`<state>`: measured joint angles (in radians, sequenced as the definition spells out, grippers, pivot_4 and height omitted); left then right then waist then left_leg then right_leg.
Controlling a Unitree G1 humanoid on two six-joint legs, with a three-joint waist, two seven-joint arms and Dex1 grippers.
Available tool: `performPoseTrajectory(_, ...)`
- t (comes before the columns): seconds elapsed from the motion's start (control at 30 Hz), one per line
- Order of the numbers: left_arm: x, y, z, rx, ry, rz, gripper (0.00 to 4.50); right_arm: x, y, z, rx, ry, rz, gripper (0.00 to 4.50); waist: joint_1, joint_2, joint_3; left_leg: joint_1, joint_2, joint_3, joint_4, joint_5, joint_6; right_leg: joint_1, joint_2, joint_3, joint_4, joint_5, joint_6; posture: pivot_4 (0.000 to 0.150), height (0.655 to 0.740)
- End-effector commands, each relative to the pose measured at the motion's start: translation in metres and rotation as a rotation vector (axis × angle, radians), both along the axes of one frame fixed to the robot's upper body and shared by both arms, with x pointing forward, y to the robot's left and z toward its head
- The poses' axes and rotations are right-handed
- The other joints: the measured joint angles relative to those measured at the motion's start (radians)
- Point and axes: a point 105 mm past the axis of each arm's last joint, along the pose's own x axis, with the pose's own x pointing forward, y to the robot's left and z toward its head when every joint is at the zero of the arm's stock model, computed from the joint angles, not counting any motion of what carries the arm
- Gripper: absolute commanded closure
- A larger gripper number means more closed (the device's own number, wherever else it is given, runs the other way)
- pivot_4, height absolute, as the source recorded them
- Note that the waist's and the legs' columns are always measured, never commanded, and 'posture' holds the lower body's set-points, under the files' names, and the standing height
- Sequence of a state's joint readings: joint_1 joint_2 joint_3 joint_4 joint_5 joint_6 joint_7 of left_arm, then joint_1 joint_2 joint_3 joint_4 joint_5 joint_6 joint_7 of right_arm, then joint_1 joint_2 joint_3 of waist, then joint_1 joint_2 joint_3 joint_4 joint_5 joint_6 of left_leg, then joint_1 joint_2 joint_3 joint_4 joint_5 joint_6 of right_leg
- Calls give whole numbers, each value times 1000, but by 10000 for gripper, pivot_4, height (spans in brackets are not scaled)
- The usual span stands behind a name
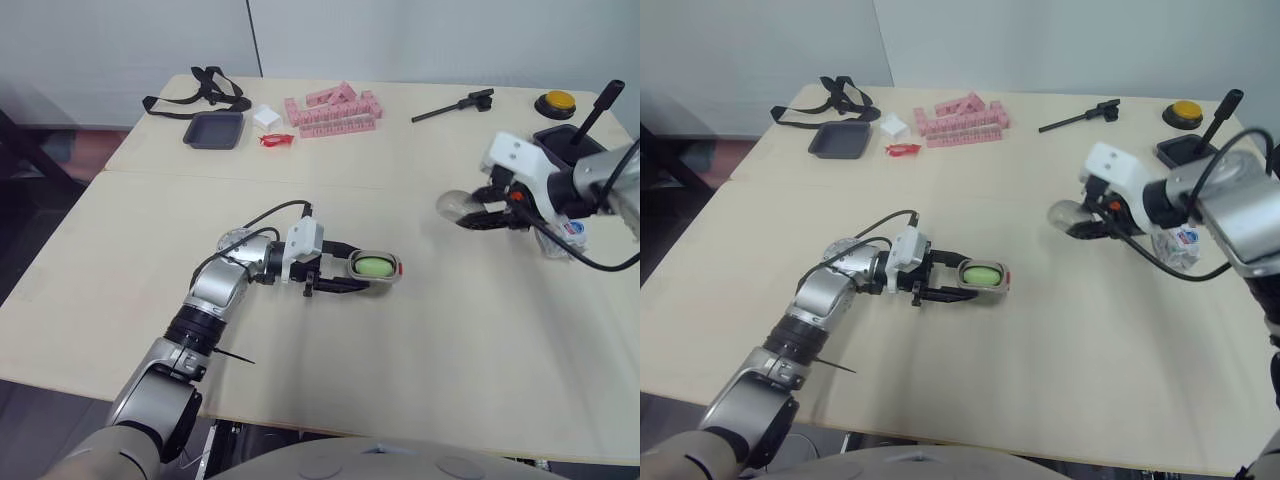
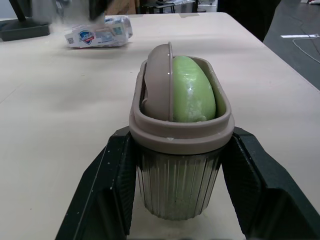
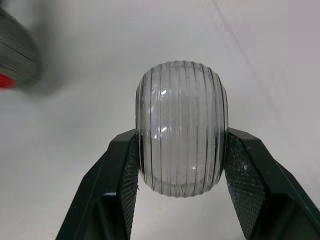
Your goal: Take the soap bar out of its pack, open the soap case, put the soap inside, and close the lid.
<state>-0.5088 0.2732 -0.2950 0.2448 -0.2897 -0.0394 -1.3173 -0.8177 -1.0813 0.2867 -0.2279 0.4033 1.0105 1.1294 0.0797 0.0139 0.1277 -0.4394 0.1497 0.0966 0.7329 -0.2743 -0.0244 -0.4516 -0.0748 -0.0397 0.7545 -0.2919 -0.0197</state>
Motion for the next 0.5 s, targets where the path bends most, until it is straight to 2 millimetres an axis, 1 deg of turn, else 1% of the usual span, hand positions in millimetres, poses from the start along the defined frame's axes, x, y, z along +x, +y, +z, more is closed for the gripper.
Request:
performPoseTrajectory(0.03, 9, -3, 10, -19, -48, 27, 25426, -16, 29, 15, -8, 17, 139, 25312, 1, 0, 0, 0, 0, 0, 0, 0, 0, 0, 0, 0, 0, 0, 0, 1500, 7109)
performPoseTrajectory(0.1, 12, -6, 10, -23, -53, 34, 25426, -21, 43, 17, -22, 30, 188, 25312, 1, 0, 0, 0, 0, 0, 1, 0, 0, 0, 0, 0, 0, 0, 0, 1500, 7109)
performPoseTrajectory(0.23, 15, -9, 10, -31, -56, 42, 25426, -32, 62, 18, -37, 56, 267, 25312, 2, 0, 0, -1, 0, 0, 2, 0, 0, -1, 0, 0, 1, 0, 0, 1500, 7109)
performPoseTrajectory(0.37, 17, -11, 10, -37, -53, 49, 25426, -42, 76, 17, -55, 65, 341, 25312, 3, 0, 0, -2, 0, 0, 2, 0, 0, -2, 0, 0, 1, 0, 0, 1500, 7109)
performPoseTrajectory(0.5, 17, -11, 10, -39, -48, 52, 25426, -46, 84, 15, -60, 67, 376, 25312, 3, 0, 0, -2, 0, 0, 2, 0, 0, -2, 0, 0, 2, 0, 0, 1500, 7109)
